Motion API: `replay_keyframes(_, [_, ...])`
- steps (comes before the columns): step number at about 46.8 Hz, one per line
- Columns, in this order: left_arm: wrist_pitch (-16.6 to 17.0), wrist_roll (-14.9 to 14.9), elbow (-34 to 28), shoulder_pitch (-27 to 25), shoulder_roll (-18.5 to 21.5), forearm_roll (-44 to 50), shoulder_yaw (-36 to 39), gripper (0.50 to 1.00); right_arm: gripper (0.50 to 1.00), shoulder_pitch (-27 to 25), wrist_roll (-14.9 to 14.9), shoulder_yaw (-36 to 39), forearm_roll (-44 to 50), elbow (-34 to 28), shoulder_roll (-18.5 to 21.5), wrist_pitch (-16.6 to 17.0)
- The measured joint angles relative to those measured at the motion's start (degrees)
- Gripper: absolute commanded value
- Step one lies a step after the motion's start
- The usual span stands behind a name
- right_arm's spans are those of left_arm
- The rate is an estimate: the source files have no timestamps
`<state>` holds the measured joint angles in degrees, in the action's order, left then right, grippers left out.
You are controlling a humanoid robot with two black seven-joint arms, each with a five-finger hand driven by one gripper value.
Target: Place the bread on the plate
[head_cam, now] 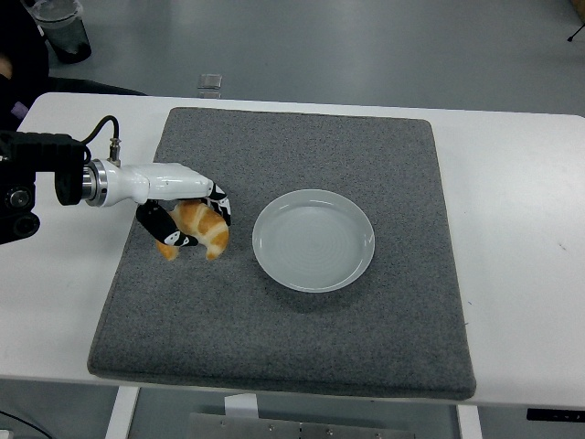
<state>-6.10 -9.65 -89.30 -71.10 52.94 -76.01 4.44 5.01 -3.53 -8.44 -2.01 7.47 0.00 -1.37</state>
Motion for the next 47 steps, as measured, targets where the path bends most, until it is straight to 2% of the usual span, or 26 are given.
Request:
replay_keyframes(19, [-5.6,-0.3,-0.1,-14.8,1.5,7.1,-1.7,0.5,0.93,0.0,0.0,0.0,0.0,0.0,0.0,0.0])
replay_keyframes(33, [-11.4,-0.2,0.4,-18.8,1.7,7.5,-10.7,0.5,0.932,0.0,0.0,0.0,0.0,0.0,0.0,0.0])
replay_keyframes(47, [-12.6,-0.2,2.4,-25.0,1.5,9.0,-11.7,0.5,0.93,0.0,0.0,0.0,0.0,0.0,0.0,0.0])
